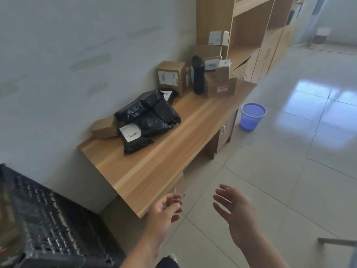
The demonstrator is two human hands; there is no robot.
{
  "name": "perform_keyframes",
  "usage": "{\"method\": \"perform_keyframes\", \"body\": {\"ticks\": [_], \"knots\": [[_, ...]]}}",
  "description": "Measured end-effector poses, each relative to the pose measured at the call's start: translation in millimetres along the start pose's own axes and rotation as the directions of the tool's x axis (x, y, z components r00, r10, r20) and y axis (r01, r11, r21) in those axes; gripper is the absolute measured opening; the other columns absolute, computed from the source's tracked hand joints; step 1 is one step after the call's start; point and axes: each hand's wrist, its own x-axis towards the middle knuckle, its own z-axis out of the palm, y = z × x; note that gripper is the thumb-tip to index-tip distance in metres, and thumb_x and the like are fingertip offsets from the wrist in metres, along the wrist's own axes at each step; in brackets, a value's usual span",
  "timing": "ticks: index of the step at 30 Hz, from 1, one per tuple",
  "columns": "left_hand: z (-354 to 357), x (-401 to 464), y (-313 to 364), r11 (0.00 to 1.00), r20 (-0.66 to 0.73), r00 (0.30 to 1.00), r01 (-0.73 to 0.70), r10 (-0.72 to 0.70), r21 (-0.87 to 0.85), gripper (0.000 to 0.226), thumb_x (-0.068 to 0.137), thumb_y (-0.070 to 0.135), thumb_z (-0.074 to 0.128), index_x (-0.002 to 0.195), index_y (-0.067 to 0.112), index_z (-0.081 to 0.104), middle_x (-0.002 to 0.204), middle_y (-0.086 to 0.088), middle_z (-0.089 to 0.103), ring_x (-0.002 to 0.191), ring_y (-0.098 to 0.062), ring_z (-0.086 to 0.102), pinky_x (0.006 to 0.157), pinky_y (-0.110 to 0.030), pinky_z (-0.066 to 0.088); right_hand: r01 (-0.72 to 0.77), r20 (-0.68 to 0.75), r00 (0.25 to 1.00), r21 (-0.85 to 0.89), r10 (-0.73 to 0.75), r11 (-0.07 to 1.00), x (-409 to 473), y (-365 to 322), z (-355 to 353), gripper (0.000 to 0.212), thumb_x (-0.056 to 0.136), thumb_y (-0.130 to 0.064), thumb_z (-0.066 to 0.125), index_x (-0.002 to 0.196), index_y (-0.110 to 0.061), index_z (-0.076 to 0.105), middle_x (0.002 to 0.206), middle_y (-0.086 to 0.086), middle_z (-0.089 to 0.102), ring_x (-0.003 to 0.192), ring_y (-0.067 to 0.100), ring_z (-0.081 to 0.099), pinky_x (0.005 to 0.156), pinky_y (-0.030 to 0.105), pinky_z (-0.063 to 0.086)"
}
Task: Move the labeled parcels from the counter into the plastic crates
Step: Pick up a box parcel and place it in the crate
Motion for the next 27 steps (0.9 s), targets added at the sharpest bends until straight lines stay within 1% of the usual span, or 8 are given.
{"method": "perform_keyframes", "body": {"ticks": [2,5,8,13,17,21,23,27], "knots": [[12.4,24.9,11.9,1.0,0.008,1.0,-0.007,0.006,0.015,0.02,0.1,0.002,0.06,0.107,0.012,0.075,0.105,-0.013,0.075,0.091,-0.021,0.07,0.093,-0.043,0.058,-0.001,-0.014,1.0,-0.005,0.001,1.0,22.1,-10.4,1.4,0.019,0.097,-0.008,0.057,0.106,-0.004,0.074,0.093,0.012,0.075,0.093,0.028,0.072,0.082,0.042,0.058],[30.3,65.4,26.5,0.999,0.036,0.999,-0.023,0.022,0.03,0.022,0.099,0.001,0.062,0.105,0.016,0.076,0.1,-0.008,0.076,0.087,-0.017,0.07,0.082,-0.033,0.058,0.0,-0.032,0.999,-0.01,0.0,1.0,55.9,-27.9,6.4,0.019,0.096,-0.006,0.058,0.105,-0.004,0.074,0.091,0.012,0.076,0.092,0.029,0.072,0.081,0.042,0.058],[50.1,120.4,48.3,0.998,0.086,0.996,-0.042,0.038,0.046,0.024,0.097,0.005,0.064,0.101,0.024,0.079,0.097,-0.002,0.078,0.088,-0.014,0.072,0.08,-0.027,0.058,0.018,-0.063,0.998,-0.027,-0.019,0.999,97.8,-55.3,19.1,0.019,0.096,-0.006,0.057,0.104,-0.003,0.074,0.086,0.01,0.076,0.091,0.028,0.072,0.083,0.043,0.058],[81.1,207.0,107.6,0.997,0.132,0.988,-0.081,0.079,0.012,0.032,0.097,0.011,0.065,0.092,0.039,0.079,0.093,0.007,0.078,0.088,-0.01,0.073,0.077,-0.025,0.058,0.057,-0.083,0.995,-0.091,-0.064,0.994,161.1,-121.3,51.2,0.02,0.096,-0.004,0.056,0.104,-0.003,0.074,0.086,0.009,0.075,0.089,0.028,0.071,0.082,0.042,0.057],[102.5,268.9,153.1,0.994,0.13,0.986,-0.095,0.102,-0.055,0.024,0.098,0.01,0.063,0.101,0.028,0.078,0.096,0.004,0.078,0.088,-0.012,0.074,0.078,-0.025,0.061,0.111,-0.086,0.989,-0.137,-0.123,0.984,207.0,-174.2,82.8,0.02,0.097,-0.003,0.055,0.103,-0.004,0.074,0.084,0.008,0.076,0.087,0.026,0.072,0.081,0.041,0.057],[123.9,317.5,186.9,0.991,0.145,0.982,-0.107,0.118,-0.081,0.021,0.1,0.008,0.061,0.106,0.021,0.076,0.103,-0.003,0.076,0.091,-0.015,0.073,0.078,-0.026,0.06,0.134,-0.073,0.987,-0.142,-0.145,0.981,243.1,-202.1,104.9,0.021,0.096,-0.003,0.055,0.106,-0.003,0.074,0.081,0.006,0.076,0.085,0.025,0.072,0.082,0.04,0.057],[131.2,335.3,198.4,0.991,0.159,0.981,-0.101,0.114,-0.087,0.02,0.1,0.007,0.062,0.106,0.02,0.075,0.104,-0.004,0.076,0.09,-0.014,0.072,0.076,-0.024,0.059,0.119,-0.082,0.988,-0.141,-0.131,0.983,259.2,-210.6,110.1,0.02,0.096,-0.003,0.056,0.106,-0.003,0.074,0.081,0.006,0.076,0.085,0.024,0.072,0.083,0.04,0.058],[136.3,366.7,210.7,0.993,0.176,0.979,-0.089,0.102,-0.082,0.02,0.099,0.009,0.064,0.104,0.022,0.077,0.101,-0.001,0.077,0.091,-0.014,0.073,0.078,-0.025,0.059,0.101,-0.1,0.988,-0.134,-0.115,0.986,299.8,-230.2,117.6,0.02,0.097,-0.003,0.057,0.107,-0.003,0.074,0.08,0.004,0.077,0.086,0.025,0.073,0.091,0.044,0.057]]}}
